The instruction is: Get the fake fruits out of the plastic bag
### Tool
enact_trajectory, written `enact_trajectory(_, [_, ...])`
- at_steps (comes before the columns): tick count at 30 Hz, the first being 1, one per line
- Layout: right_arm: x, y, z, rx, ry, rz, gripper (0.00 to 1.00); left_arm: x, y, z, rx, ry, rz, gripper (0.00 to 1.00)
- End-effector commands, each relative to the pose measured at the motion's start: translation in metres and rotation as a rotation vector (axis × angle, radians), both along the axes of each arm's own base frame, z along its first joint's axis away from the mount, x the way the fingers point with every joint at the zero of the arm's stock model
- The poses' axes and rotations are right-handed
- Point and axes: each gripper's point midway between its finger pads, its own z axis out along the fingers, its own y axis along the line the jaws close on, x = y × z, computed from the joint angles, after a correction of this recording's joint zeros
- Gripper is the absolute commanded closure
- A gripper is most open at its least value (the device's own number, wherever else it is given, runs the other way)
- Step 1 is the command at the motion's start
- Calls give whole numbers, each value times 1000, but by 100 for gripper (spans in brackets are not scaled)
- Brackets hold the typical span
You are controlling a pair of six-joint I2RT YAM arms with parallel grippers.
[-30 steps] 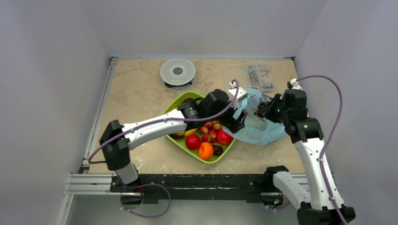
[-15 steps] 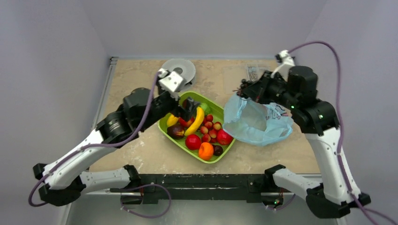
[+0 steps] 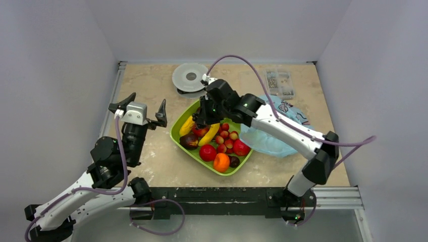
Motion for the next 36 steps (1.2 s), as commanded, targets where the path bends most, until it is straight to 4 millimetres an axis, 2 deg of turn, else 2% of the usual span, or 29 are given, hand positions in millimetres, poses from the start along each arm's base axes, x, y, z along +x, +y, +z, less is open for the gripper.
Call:
enact_trajectory(1, [37,19,-12,-3,-57,-94,100,0,16,9,-21,-51,79,3])
enact_trajectory(4, [47,30,-33,-69,-71,-102,100,2,15,7,7,-54,89,3])
enact_trajectory(9, [66,32,-49,-227,-183,-187,100,4,13,4,33,-57,98,4])
enact_trajectory(12, [64,49,-80,-239,-132,-146,100,4,16,5,37,-54,113,4])
enact_trajectory(15, [55,72,-98,-177,-56,-90,87,3,16,4,33,-57,107,4])
enact_trajectory(18, [50,87,-108,-122,-14,-55,78,3,16,4,33,-56,104,4])
enact_trajectory(20, [46,89,-113,-128,11,-47,73,3,16,3,32,-55,103,5])
enact_trajectory(21, [45,87,-113,-137,16,-47,66,3,16,3,33,-54,103,5])
enact_trajectory(24, [38,79,-96,-150,19,-28,50,4,11,1,40,-51,85,5])
enact_trajectory(26, [34,66,-71,-139,-2,-38,38,2,4,0,44,-51,38,5])
enact_trajectory(27, [30,54,-46,-114,-29,-48,33,0,-2,1,39,-52,4,5])
enact_trajectory(28, [26,43,-30,-105,-47,-58,28,-2,-7,2,24,-52,-33,5])
enact_trajectory(31, [12,-4,22,-61,-117,-115,16,-2,-29,-2,-2,-14,-132,5])
enact_trajectory(32, [8,-25,36,-50,-139,-150,14,0,-38,-6,-6,20,-159,5])
enact_trajectory(34, [2,-72,50,-72,-168,-242,12,4,-58,-13,-40,95,-210,5])
enact_trajectory(36, [0,-130,52,-127,-186,-403,11,9,-88,-33,-51,204,-282,3])
